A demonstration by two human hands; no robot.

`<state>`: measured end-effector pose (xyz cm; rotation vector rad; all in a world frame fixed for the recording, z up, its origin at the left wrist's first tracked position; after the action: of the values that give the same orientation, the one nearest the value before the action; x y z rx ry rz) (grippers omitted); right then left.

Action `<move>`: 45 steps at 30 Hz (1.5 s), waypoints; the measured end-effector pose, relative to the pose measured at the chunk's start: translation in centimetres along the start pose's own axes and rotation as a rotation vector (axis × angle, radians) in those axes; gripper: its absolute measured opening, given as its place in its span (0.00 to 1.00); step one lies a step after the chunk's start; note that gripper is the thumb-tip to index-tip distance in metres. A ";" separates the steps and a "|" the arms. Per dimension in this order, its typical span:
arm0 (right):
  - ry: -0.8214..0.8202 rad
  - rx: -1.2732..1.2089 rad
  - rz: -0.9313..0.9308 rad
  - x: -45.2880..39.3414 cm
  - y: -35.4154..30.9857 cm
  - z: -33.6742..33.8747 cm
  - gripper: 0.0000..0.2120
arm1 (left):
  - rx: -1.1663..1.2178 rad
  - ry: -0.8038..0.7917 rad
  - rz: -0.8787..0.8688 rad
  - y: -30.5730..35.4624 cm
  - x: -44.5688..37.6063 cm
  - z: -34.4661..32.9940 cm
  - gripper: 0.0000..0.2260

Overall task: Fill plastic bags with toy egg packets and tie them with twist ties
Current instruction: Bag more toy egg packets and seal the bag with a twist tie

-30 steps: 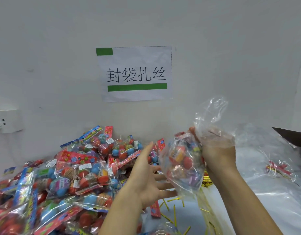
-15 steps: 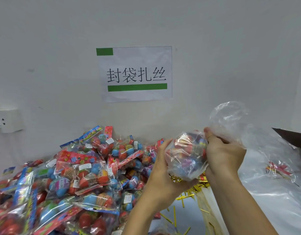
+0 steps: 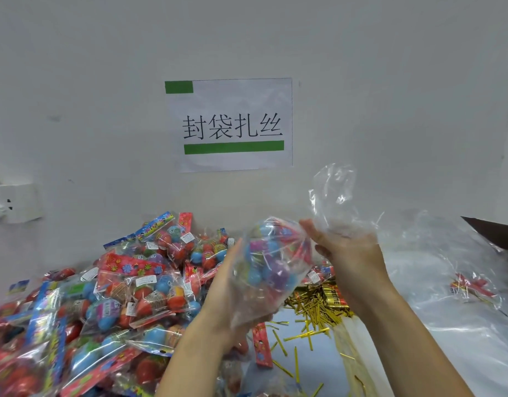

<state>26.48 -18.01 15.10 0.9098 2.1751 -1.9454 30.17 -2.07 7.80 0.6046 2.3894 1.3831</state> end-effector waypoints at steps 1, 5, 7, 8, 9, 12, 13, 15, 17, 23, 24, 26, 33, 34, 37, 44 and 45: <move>-0.032 0.019 0.028 0.1 -0.2 -0.1 0.11 | 0.008 0.033 0.044 -0.6 0.2 0.6 0.20; -0.171 -0.041 0.021 0.6 0.6 -0.4 0.23 | 0.118 0.121 0.211 -2.8 0.8 1.6 0.10; -0.161 0.012 0.049 0.4 0.2 0.0 0.14 | 0.147 0.125 0.216 -3.0 0.6 1.3 0.16; -0.123 0.035 0.078 0.2 -0.2 0.3 0.08 | 0.099 0.128 0.189 -2.8 0.3 1.2 0.19; -0.080 0.034 0.105 0.2 -0.7 0.5 0.07 | 0.034 0.133 0.159 -2.5 0.0 1.0 0.22; 0.067 0.004 0.132 -0.2 -1.2 1.5 0.11 | -0.122 0.170 0.102 -1.7 -0.5 1.1 0.21; 0.123 -0.005 0.124 -0.3 -1.0 2.0 0.14 | -0.176 0.177 0.090 -1.5 -0.5 1.1 0.20; 0.205 -0.044 0.082 -0.5 -0.4 3.0 0.17 | -0.315 0.167 0.052 -1.1 -0.7 0.8 0.18; 0.238 -0.113 0.011 -0.6 0.3 3.5 0.16 | -0.470 0.142 0.010 -0.9 -0.6 0.2 0.21; 0.217 -0.239 -0.136 -0.7 1.7 3.2 0.13 | -0.453 0.036 -0.184 -0.4 -0.6 -2.2 0.43; 0.217 -0.248 -0.143 -0.7 1.8 3.1 0.14 | -0.438 0.031 -0.226 -0.1 -0.5 -2.4 0.40; 0.217 -0.267 -0.144 -0.7 1.8 3.0 0.20 | -0.395 0.049 -0.276 0.3 -0.5 -2.3 0.33; 0.074 -0.178 -0.087 -0.8 1.4 2.0 0.13 | -0.135 0.229 -0.214 1.0 -0.5 -0.8 0.35; 0.036 -0.149 -0.073 -0.7 1.1 1.6 0.15 | -0.102 0.203 -0.173 0.9 -0.4 -1.0 0.33; -0.045 -0.070 -0.004 -0.3 -0.2 0.5 0.20 | -0.087 0.120 -0.119 1.1 0.3 -0.8 0.13; -0.271 0.082 0.111 1.0 -1.7 -1.1 0.27 | 0.127 0.081 0.180 -2.4 0.8 1.0 0.25; -0.289 0.105 0.114 1.0 -1.7 -1.0 0.27 | 0.112 0.060 0.191 -2.5 0.6 0.9 0.27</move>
<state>25.19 -16.70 16.37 0.6967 1.8385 -2.0080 29.54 -2.22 5.10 0.8519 2.5258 1.3649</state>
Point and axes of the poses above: each hand's wrist, its own x-axis away from the middle knuckle, its own z-axis out of the back of the hand, y = z × x, the point moved 9 cm from there along -x, towards the middle knuckle
